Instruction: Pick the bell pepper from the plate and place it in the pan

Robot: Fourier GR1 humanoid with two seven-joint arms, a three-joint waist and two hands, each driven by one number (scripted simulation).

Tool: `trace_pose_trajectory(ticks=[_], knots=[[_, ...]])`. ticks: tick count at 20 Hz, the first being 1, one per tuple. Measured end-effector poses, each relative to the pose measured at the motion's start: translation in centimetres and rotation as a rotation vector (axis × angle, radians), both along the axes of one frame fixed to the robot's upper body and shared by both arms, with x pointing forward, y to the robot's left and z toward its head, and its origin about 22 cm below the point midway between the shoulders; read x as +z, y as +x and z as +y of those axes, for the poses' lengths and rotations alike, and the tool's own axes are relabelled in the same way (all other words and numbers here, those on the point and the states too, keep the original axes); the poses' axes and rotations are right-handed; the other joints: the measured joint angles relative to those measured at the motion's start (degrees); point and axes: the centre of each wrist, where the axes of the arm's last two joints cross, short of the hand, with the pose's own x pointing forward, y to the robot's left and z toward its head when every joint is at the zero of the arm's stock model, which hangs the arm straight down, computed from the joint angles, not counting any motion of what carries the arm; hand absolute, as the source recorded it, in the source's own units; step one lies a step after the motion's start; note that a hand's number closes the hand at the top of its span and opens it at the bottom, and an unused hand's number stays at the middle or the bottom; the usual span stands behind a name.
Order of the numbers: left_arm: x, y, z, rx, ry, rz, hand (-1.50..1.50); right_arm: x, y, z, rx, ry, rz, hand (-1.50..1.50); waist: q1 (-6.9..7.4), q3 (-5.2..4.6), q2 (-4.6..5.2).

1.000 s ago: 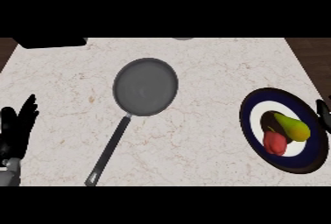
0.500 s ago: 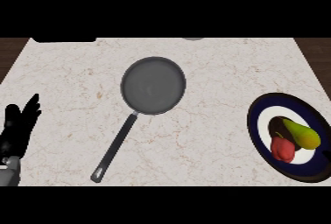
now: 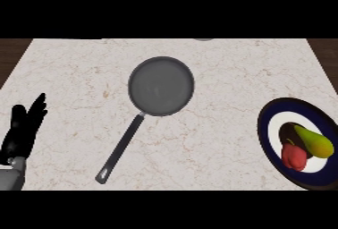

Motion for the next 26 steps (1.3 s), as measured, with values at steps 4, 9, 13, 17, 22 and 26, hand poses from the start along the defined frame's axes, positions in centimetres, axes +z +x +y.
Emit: trace_pose_trajectory(ticks=[4,9,13,17,22,26], knots=[[0.1,0.2,-0.5,-0.012,0.004,-0.002,0.0,1.7,1.6,1.7,0.003,-0.092,0.197,-1.5,0.87,0.08,0.04],[0.4,0.8,-0.8,-0.017,-0.001,0.0,0.0,2.2,3.7,4.5,0.023,-0.162,0.387,-1.5,1.0,0.18,0.01],[0.1,0.8,-0.7,-0.008,0.002,0.003,0.0,1.1,5.2,6.5,0.045,-0.172,0.496,-1.5,0.61,0.25,-0.12],[-0.2,1.1,-0.3,0.0,-0.002,0.0,0.0,-0.5,6.4,8.2,0.053,-0.181,0.537,-1.5,0.0,0.3,-0.23],[-0.8,0.7,-0.3,0.002,-0.005,0.005,0.0,-2.3,7.1,9.0,0.033,-0.213,0.572,-1.5,-0.45,0.3,-0.36],[0.0,0.9,0.1,0.012,-0.001,0.004,0.0,-3.6,7.1,9.5,0.027,-0.237,0.609,-1.5,-0.63,0.33,-0.41]])
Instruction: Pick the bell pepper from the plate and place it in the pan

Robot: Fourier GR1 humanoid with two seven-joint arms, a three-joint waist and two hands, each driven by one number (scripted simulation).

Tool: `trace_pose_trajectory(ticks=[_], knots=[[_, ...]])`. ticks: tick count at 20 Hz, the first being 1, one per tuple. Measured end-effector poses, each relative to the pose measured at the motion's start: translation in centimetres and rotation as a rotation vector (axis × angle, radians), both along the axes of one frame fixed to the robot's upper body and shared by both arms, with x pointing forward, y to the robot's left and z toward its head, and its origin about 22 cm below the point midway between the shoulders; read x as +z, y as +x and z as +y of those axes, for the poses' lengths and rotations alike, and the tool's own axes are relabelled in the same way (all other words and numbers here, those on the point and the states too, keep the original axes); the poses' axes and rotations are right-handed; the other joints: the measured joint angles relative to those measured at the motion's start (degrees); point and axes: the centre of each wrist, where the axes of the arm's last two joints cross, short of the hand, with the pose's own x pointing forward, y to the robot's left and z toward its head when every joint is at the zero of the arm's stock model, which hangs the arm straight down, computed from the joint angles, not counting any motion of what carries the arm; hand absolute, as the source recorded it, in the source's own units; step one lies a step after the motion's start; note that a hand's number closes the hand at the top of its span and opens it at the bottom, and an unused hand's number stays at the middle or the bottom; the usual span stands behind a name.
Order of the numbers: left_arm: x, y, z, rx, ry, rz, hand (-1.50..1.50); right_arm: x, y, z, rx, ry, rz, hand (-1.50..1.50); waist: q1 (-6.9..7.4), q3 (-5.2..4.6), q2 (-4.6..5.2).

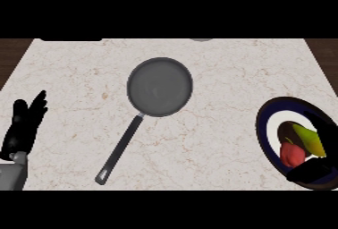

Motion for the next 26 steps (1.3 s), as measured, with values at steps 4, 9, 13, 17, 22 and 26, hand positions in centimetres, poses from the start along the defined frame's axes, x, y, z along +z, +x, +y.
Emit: trace_pose_trajectory(ticks=[4,9,13,17,22,26], knots=[[-0.1,-0.1,-1.0,0.003,-0.006,0.003,0.0,-0.9,0.3,-0.6,0.0,-0.009,0.03,-1.5,-0.07,0.01,-0.02],[-0.8,-0.8,-0.1,0.001,-0.007,0.005,0.0,-2.4,0.5,0.0,0.008,0.001,0.039,-1.5,-0.1,0.01,-0.02],[-0.6,-0.3,0.1,0.005,0.0,0.002,0.0,-2.9,0.5,0.1,0.008,-0.003,0.04,-1.5,-0.18,0.01,-0.02],[0.0,-0.7,-0.4,0.001,0.0,0.002,0.0,-3.2,0.8,-0.6,0.009,-0.003,0.047,-1.5,-0.12,0.0,-0.04],[-0.8,-1.1,-0.2,0.001,-0.003,0.001,0.0,-4.2,1.4,-0.3,-0.005,0.001,0.068,-1.5,-0.12,0.01,-0.02],[-0.1,-1.1,0.2,-0.001,-0.003,0.001,0.0,-5.1,1.2,-0.8,-0.016,-0.008,0.092,-1.5,-0.11,-0.01,-0.03]])
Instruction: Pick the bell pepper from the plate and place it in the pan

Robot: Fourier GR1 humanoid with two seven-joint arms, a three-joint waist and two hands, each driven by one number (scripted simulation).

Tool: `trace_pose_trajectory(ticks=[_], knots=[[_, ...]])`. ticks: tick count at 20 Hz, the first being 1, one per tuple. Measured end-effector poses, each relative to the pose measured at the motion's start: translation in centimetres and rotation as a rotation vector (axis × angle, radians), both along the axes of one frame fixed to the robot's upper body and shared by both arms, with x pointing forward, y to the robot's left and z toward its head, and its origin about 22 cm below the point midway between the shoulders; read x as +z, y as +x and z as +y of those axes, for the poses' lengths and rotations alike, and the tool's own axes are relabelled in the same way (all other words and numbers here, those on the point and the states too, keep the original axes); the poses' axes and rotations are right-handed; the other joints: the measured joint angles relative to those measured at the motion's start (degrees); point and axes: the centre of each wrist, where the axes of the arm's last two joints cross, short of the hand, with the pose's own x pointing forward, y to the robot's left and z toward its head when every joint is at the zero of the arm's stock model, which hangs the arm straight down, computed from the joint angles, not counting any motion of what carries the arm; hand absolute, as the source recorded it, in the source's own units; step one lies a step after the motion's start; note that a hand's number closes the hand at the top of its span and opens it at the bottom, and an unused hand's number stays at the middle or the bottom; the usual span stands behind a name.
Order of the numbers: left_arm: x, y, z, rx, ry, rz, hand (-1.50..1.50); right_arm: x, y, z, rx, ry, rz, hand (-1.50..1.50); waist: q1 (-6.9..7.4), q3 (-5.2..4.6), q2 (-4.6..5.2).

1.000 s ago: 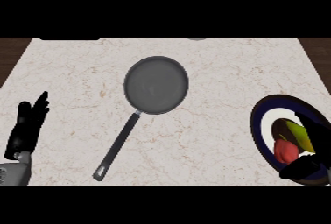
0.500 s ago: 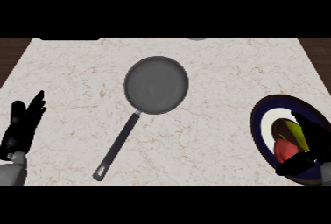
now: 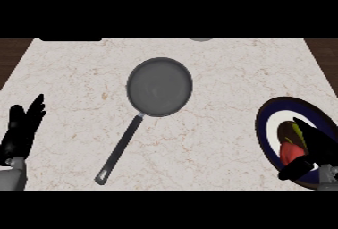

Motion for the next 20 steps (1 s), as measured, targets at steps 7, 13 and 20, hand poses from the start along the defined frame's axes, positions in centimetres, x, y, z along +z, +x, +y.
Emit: trace_pose_trajectory(ticks=[7,13,20], knots=[[-0.4,0.2,-0.5,0.002,-0.005,0.007,0.0,-1.5,0.6,-1.2,0.051,-0.067,-0.013,1.5,0.06,-0.25,-0.15],[-0.4,0.7,-0.8,-0.001,0.0,0.006,0.0,-1.9,0.8,-1.5,0.084,-0.156,-0.054,1.5,0.05,-0.33,-0.2],[-0.2,0.9,-0.6,-0.004,-0.002,0.003,0.0,-2.0,1.1,0.9,0.282,-0.158,-0.096,1.5,0.27,-0.16,-0.04]])
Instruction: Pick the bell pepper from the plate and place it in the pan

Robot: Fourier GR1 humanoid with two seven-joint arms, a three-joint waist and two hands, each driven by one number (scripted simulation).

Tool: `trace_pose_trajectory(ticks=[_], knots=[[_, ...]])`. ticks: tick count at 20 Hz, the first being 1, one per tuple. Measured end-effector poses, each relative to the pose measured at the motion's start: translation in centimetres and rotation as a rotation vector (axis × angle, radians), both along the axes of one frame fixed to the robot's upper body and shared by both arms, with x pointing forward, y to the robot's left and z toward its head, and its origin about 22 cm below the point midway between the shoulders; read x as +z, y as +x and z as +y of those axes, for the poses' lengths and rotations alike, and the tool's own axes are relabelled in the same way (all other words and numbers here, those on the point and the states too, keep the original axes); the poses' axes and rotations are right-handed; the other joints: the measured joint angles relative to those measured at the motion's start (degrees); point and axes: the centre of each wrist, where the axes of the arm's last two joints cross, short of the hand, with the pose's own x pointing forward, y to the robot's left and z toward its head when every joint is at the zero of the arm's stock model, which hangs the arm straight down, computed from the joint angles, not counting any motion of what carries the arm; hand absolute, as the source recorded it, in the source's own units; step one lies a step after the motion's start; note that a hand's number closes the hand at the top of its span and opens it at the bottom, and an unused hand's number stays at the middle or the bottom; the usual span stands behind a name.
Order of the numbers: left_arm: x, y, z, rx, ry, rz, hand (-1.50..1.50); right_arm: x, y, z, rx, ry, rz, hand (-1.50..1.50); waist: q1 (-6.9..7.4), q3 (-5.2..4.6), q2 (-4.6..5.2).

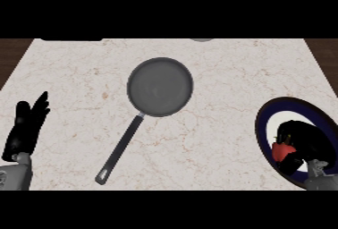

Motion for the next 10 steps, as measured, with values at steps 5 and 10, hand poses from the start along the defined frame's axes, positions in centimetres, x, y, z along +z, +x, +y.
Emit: trace_pose_trajectory(ticks=[5,10], knots=[[0.0,0.2,0.1,0.006,0.003,0.0,0.0,0.4,0.6,2.5,0.204,0.02,-0.05,1.5,-0.03,0.13,0.06],[0.2,-0.3,0.4,0.009,0.003,0.005,0.0,2.7,0.8,3.3,0.3,0.051,-0.291,1.5,-0.25,0.2,-0.08]])
